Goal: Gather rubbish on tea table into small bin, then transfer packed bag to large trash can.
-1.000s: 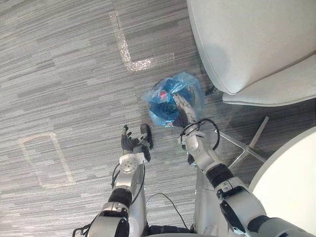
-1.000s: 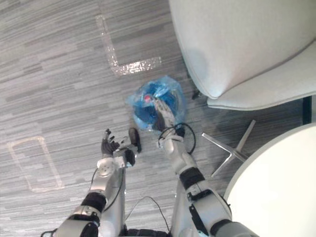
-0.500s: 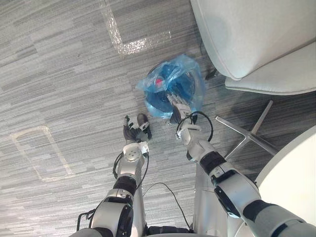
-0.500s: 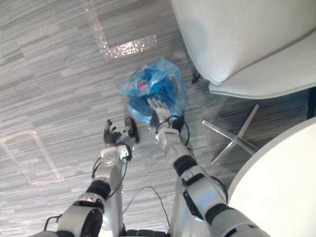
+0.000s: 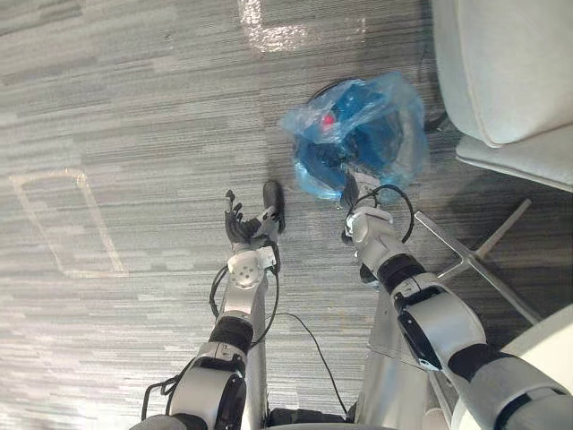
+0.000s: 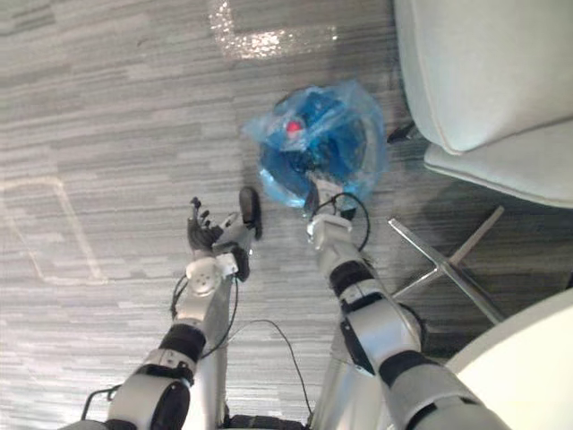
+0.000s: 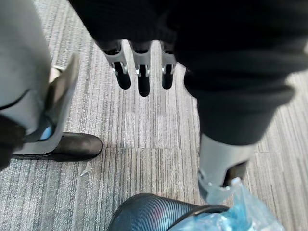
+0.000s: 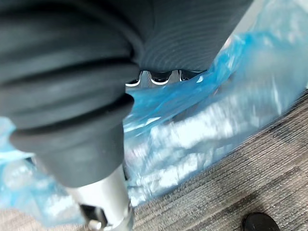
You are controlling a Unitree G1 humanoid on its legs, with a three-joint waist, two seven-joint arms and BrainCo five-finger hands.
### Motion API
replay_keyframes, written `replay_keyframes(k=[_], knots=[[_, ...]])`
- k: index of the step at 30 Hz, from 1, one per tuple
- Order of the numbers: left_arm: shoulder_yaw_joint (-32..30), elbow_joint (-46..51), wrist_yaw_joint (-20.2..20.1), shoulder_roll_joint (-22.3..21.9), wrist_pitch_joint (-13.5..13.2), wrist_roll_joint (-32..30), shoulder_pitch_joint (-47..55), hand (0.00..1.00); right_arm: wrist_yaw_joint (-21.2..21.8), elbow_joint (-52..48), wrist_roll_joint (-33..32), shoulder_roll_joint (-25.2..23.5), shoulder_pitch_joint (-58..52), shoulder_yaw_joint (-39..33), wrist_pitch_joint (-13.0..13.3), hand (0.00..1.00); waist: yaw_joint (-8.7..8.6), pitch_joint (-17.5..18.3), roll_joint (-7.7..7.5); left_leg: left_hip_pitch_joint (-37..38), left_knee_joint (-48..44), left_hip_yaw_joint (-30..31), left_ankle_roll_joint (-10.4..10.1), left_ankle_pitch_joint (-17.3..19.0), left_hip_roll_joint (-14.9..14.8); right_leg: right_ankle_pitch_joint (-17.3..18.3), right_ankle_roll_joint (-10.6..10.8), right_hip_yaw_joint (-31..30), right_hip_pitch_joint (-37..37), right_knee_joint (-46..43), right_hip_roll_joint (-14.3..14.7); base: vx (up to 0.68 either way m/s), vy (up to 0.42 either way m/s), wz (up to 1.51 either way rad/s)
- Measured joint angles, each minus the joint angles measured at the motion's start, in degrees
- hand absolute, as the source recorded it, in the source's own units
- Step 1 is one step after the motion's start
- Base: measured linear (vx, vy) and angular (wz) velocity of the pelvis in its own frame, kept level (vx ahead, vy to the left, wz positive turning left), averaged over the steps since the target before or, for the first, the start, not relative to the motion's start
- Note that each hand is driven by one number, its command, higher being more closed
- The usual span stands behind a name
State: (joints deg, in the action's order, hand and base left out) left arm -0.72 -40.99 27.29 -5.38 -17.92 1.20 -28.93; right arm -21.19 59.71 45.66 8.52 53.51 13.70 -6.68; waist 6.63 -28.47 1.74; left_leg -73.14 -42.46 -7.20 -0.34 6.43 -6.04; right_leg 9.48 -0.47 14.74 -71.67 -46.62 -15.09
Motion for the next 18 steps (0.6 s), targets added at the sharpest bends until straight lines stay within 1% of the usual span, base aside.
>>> replay_keyframes(k=[4, 5, 8, 11, 15, 17, 18], knots=[[0.2, -0.12, -0.04, 0.02, -0.17, 0.01, -0.28, 0.0, -0.36, -0.16, -4.19, 1.58, 0.37, -0.08, 0.64, 1.0, 0.32, 0.02, 0.04, -0.27, -0.67, 0.1, 0.01, 0.02, -0.01, 0.32, -0.23, -0.02, -0.27, -0.84, -0.13, -0.03, 0.005, 0.02], [0.21, -0.12, -0.08, 0.02, -0.17, 0.02, -0.29, 0.0, -1.11, -0.28, -5.87, 2.13, 0.41, -0.16, 0.94, 1.0, 0.35, 0.02, 0.04, -0.26, -0.81, 0.14, 0.01, 0.02, -0.04, 0.37, -0.24, -0.02, -0.27, -1.03, -0.14, -0.04, 0.008, 0.01], [0.15, -0.22, -0.23, 0.07, -0.13, 0.03, -0.32, 0.0, -2.06, -0.63, -8.09, 2.87, 0.39, -0.44, 1.68, 1.0, 0.4, 0.03, 0.06, -0.18, -0.98, 0.12, 0.01, 0.01, -0.17, 0.38, -0.25, -0.02, -0.27, -1.06, -0.12, -0.05, 0.009, -0.02], [0.03, -0.24, -0.55, 0.1, 0.05, 0.05, -0.35, 0.0, -2.5, -3.06, -9.85, 2.79, -0.19, -1.77, 2.15, 1.0, 0.49, 0.06, 0.11, -0.11, -1.44, 0.04, 0.01, 0.01, -0.47, 0.33, -0.33, -0.03, -0.25, -1.23, 0.01, -0.05, 0.012, -0.06], [-0.58, -0.87, -1.23, 0.08, 1.13, 0.06, -0.47, 0.0, -2.7, -7.68, -10.82, 2.64, -1.88, -1.97, 2.87, 1.0, 0.46, 0.08, 0.15, 0.75, -2.06, -0.09, 0.01, 0.02, -0.87, 0.19, -0.52, -0.17, 0.6, -1.49, 0.27, -0.06, 0.014, -0.06], [-0.67, -1.07, -1.6, 0.18, 2.36, 0.07, -0.49, 0.0, -2.69, -10.16, -10.85, 2.45, -2.81, -1.91, 2.97, 1.0, 0.46, 0.08, 0.15, 2.03, -2.07, -0.13, 0.02, 0.04, -1.09, 0.13, -0.59, -0.11, 1.96, -1.28, 0.45, -0.08, 0.013, -0.1], [0.21, 1.7, -1.88, 0.46, 3.61, 0.48, 0.93, 0.0, -2.7, -13.08, -11.04, 2.41, -3.8, -1.61, 3.02, 1.0, 0.26, 0.08, 0.15, 2.9, -2.18, -0.1, -0.06, 0.21, -1.47, 0.13, -0.6, -0.07, 2.98, -0.89, 0.87, -0.08, 0.003, -0.25]])
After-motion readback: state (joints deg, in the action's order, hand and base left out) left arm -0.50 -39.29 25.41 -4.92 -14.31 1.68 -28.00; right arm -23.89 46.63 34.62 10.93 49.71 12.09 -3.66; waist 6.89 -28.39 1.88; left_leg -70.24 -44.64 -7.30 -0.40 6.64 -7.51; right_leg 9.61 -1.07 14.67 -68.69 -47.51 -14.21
